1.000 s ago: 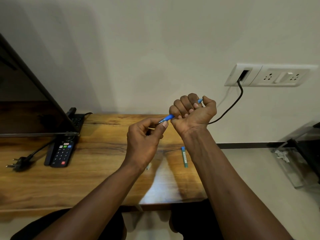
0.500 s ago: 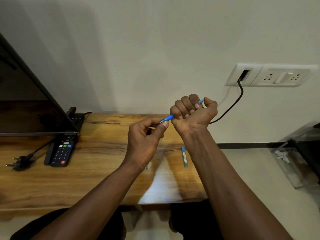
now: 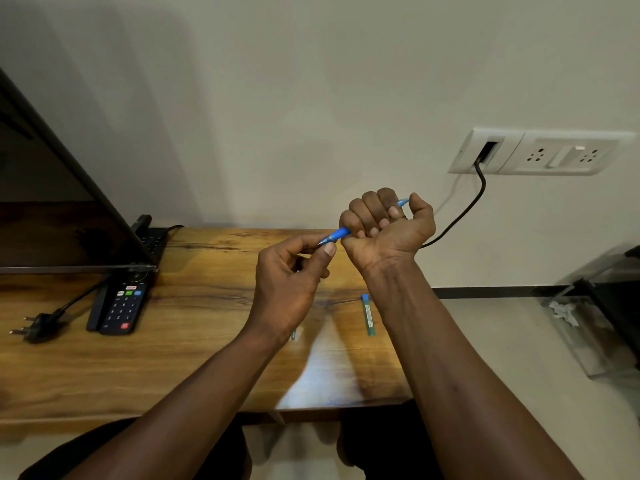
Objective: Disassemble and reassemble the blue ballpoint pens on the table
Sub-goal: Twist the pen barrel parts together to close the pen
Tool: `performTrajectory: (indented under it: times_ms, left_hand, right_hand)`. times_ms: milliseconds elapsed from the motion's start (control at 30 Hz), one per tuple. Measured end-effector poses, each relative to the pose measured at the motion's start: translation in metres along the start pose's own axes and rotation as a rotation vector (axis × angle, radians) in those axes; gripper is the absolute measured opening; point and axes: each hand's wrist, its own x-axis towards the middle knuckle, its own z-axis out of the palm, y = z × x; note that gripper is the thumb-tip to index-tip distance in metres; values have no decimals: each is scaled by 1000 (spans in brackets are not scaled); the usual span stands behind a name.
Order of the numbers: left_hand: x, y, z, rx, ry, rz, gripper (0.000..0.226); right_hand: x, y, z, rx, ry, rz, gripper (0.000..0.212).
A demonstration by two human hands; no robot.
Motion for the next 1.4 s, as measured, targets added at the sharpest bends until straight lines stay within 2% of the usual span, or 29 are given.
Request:
performTrajectory:
  times_ms: [600, 1400]
  left_hand:
    - [1, 1, -3, 27, -12, 8, 17]
    - [0, -1, 3, 34, 7, 69, 16]
  right_hand:
    - [0, -2, -1, -37, -70, 28, 46]
    - [1, -10, 2, -34, -50, 28, 45]
